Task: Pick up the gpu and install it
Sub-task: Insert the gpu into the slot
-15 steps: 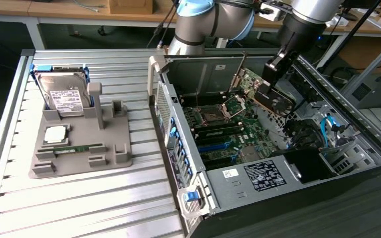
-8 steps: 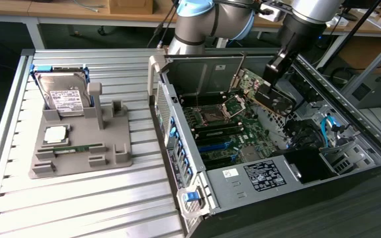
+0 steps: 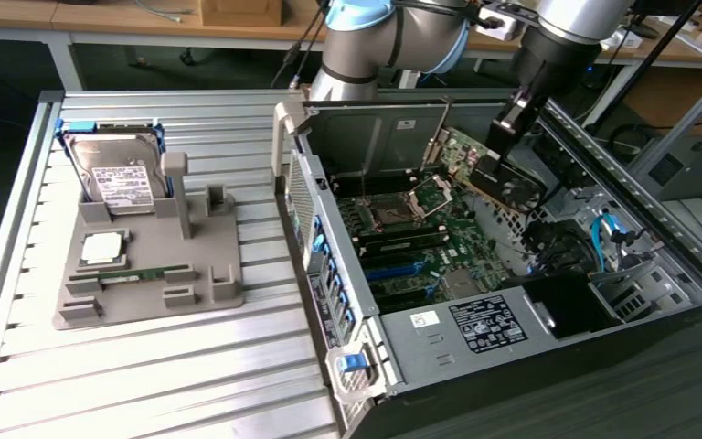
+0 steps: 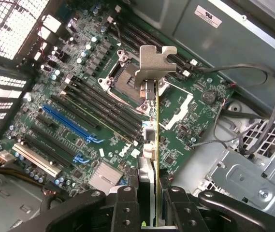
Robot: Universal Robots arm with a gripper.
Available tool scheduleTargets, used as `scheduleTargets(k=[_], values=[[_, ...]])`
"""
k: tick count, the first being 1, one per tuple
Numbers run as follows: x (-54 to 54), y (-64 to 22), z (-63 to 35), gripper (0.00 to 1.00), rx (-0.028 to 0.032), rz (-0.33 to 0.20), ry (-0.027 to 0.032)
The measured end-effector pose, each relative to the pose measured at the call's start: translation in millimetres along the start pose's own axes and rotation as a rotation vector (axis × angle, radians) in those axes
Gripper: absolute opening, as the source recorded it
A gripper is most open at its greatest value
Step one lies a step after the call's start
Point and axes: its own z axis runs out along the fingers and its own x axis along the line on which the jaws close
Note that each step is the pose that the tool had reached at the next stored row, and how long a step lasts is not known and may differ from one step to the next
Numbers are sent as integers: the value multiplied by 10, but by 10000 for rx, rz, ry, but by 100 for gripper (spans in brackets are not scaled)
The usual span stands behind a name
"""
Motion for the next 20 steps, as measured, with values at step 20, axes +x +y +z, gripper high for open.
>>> scheduleTargets(k=[20], values=[[0,0,0,27,25,-1277,-4]])
